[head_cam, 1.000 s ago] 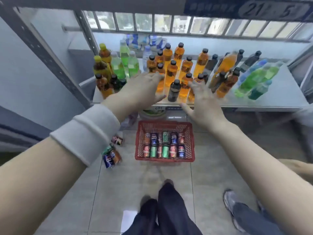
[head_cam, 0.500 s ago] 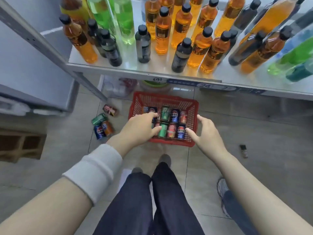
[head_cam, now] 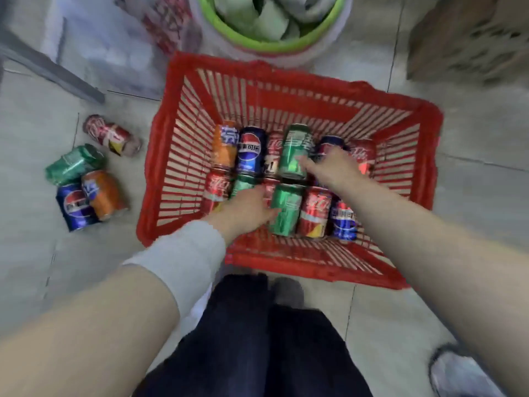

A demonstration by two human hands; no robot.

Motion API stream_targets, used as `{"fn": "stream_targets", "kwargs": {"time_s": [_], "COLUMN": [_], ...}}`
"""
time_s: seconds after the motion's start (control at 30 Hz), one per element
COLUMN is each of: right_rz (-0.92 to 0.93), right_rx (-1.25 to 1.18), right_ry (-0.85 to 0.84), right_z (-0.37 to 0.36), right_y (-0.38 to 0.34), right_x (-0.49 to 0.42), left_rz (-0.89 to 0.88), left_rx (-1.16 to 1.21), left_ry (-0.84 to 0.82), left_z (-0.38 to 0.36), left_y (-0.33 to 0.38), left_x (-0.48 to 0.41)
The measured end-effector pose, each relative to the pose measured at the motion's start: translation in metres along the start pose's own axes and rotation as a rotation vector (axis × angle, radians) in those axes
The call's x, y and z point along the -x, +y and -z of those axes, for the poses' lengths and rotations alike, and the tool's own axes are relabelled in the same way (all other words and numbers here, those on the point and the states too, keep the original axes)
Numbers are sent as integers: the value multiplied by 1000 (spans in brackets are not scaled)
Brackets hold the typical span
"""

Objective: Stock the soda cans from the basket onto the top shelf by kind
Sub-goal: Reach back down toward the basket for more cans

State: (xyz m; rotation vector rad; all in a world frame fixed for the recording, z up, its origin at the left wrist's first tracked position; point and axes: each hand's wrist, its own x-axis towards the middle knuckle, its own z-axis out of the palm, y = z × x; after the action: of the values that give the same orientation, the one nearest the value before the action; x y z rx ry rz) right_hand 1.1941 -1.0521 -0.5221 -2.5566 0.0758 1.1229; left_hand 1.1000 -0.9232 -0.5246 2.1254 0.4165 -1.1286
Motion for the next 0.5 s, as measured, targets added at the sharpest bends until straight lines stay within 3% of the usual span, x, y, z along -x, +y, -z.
{"fn": "stream_targets", "kwargs": {"time_s": [0.23,0.4,0.5], "right_rz": [-23,-88,-134], "right_rx": [192,-3,-56], "right_ry": [91,192,171], "right_z": [-63,-75,-73], "right_y": [-6,3,2], "right_x": [-107,-113,-119], "left_rz": [1,57,97], "left_rx": [-15,80,128], "left_ry": [-97,-66,-58], "left_z": [-42,-63,-66], "left_y": [-22,-30,-31], "left_x": [-93,-108,-111]}}
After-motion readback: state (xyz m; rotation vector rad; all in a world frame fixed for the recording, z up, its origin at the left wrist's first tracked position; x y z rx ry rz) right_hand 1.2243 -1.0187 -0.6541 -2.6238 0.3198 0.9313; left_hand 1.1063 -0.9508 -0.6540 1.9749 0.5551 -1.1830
